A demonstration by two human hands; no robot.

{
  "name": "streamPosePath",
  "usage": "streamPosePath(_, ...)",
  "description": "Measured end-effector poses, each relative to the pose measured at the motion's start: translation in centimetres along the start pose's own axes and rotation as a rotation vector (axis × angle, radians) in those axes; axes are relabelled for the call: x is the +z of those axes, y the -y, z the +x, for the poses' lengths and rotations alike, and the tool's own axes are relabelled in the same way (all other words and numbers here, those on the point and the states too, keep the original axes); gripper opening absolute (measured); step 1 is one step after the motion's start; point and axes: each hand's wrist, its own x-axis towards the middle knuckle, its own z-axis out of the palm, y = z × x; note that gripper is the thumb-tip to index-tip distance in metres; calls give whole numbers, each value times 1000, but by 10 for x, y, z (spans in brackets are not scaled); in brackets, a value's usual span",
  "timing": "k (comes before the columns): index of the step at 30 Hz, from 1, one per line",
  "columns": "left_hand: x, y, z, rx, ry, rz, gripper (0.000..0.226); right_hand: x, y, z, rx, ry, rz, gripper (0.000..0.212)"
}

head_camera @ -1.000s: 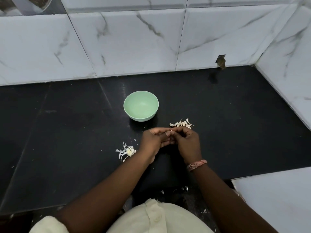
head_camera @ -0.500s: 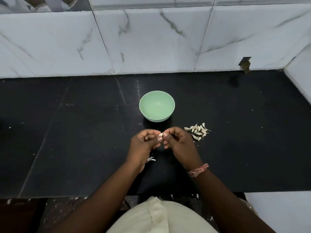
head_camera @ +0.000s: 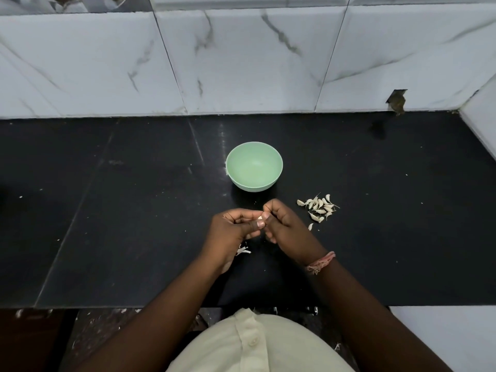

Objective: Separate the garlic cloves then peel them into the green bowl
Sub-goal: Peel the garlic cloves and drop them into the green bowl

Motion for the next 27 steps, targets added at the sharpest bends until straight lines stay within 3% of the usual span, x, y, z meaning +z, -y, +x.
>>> streamPosePath(10,2,-2,-2,-80,27,-105,17,3,4,-5,8,-3,8,16)
streamPosePath(19,-1,4,-4,-105,39,-210,23,3,1,-10,-53,-103,-94,12)
streamPosePath(27,-3,7,-5,-127,78,-258,37,-3,1,-11,-119,-23,-234,10)
